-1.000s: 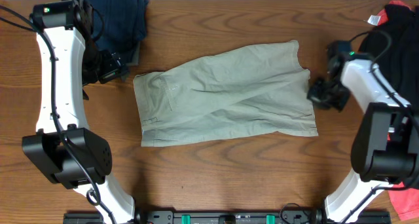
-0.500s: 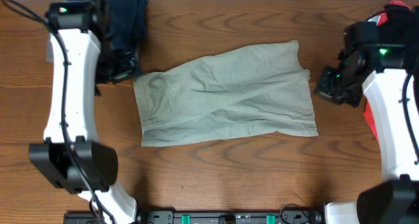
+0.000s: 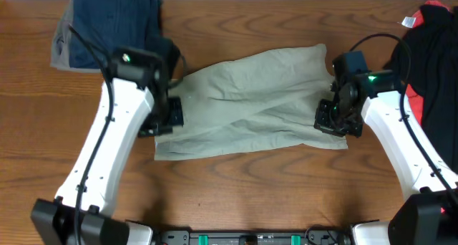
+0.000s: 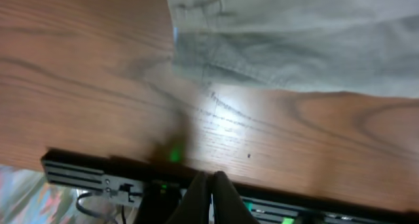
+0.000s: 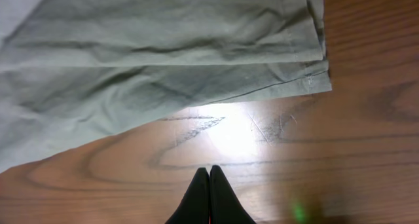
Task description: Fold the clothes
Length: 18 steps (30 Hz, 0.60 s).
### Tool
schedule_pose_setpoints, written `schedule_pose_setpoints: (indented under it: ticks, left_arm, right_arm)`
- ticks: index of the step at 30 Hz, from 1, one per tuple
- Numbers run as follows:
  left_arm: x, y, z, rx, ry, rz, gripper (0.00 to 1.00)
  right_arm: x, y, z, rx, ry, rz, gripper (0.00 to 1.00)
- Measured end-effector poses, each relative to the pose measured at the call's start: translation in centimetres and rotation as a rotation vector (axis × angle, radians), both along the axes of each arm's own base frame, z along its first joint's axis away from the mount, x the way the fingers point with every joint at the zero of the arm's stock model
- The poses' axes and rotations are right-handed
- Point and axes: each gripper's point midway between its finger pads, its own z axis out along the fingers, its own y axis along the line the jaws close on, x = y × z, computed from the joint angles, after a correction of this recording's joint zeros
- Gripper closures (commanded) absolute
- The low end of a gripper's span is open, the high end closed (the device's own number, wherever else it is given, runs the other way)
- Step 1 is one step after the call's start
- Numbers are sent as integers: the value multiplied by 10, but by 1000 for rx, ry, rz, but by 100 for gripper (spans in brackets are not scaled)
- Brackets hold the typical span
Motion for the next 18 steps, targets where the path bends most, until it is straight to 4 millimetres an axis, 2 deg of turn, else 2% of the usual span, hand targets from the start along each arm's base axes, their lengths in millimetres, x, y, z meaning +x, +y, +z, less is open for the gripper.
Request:
schedule_pose_setpoints:
  ticks: [4, 11, 14, 18]
  left_arm:
    - [-11, -7, -32, -43, -4, 9, 94]
    - [-5, -23, -101, -138, -53, 16, 94]
    - [-6, -25, -118, -155, -65, 15, 94]
    - [-6, -25, -130, -162, -82, 17, 94]
  right_arm:
    - [-5, -1, -14, -1, 13, -5, 99]
    - [-13, -1, -49, 3, 11, -25, 98]
    - [-13, -1, -60, 6, -2, -37, 96]
    - [-11, -1, -70, 11, -27, -53, 95]
